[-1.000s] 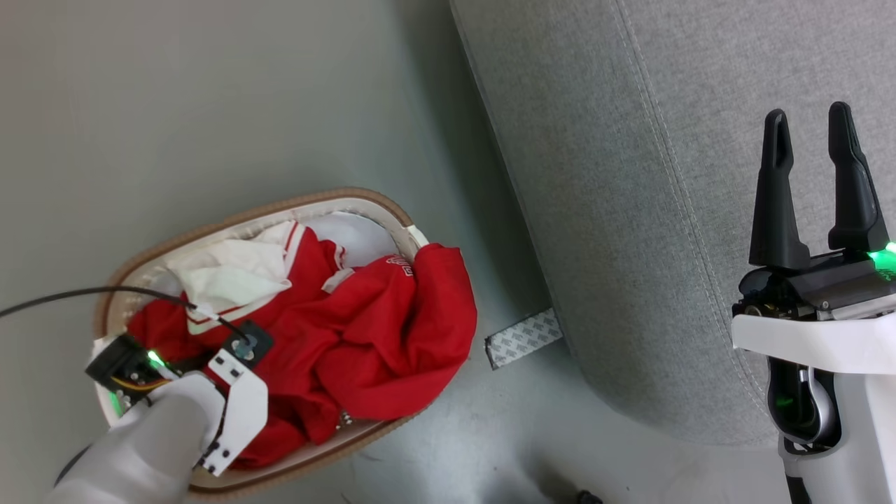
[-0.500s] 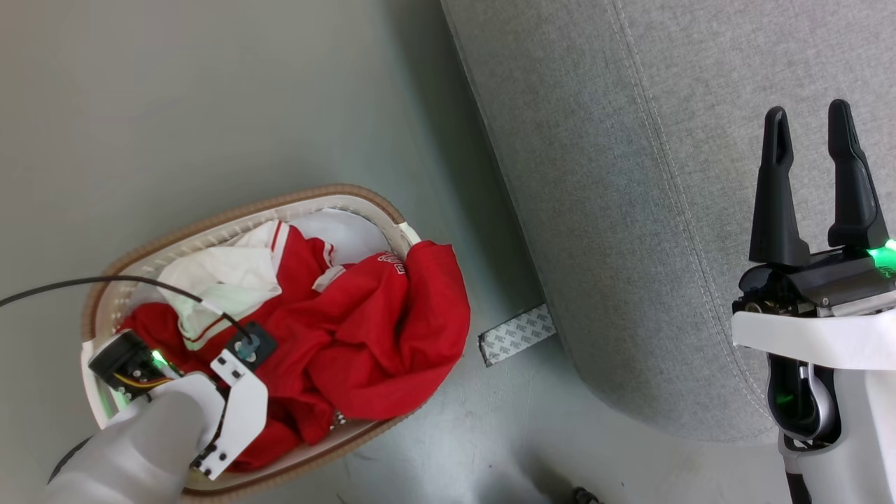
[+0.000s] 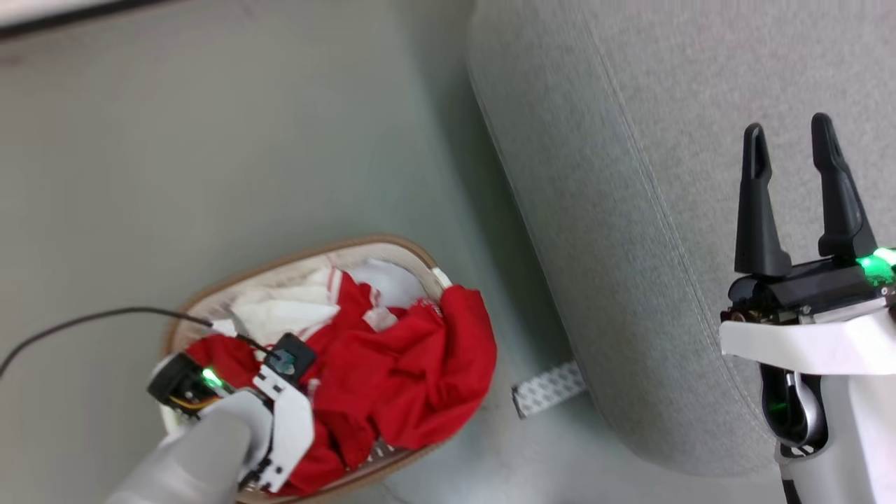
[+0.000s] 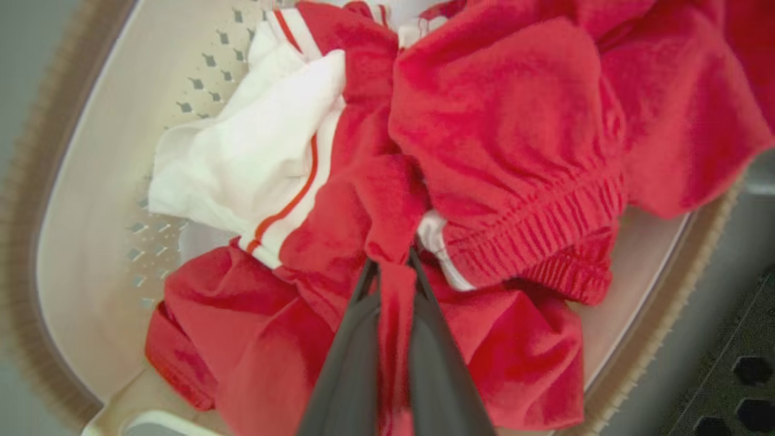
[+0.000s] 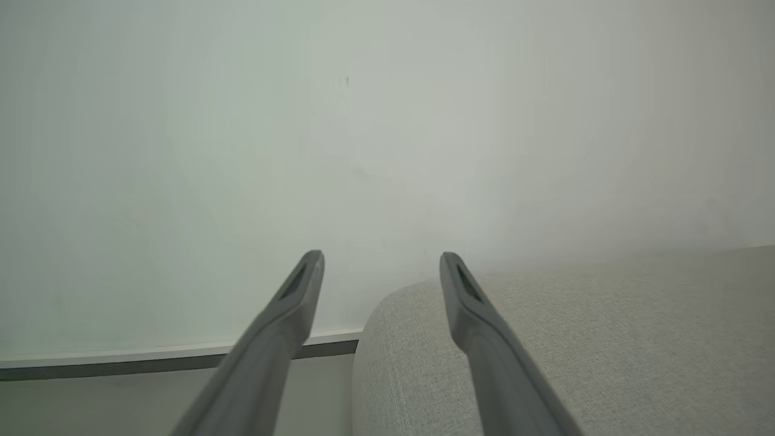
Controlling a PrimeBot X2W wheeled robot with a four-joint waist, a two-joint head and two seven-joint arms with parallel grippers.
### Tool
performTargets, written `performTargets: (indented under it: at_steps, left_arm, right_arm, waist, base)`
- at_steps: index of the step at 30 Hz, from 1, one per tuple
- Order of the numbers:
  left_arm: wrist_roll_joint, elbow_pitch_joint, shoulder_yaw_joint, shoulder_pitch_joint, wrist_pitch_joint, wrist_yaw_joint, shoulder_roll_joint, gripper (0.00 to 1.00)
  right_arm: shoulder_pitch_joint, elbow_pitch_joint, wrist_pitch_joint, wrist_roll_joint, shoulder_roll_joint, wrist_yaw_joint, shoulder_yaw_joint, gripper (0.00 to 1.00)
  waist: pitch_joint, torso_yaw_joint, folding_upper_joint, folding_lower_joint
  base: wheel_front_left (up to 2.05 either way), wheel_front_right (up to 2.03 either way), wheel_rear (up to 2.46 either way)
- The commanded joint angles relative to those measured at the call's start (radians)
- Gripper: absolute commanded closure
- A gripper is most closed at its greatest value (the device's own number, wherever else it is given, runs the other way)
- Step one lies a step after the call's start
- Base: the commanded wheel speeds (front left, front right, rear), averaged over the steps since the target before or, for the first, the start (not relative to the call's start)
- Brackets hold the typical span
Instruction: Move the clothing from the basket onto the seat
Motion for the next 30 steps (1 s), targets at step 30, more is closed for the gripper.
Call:
performTargets:
  at_steps: [30]
  left_arm:
    - [-0.152, -0.441, 0.305, 0.238, -0.184, 0.078, -0.072, 1.0]
  right_arm:
    - [0.22, 0.122, 0.001, -0.025, -0.035, 0.003, 0.056, 0.0]
  waist:
    - [-0.547, 0.334, 0.0, 0.0]
  base:
    - [0.0, 0.0, 0.0]
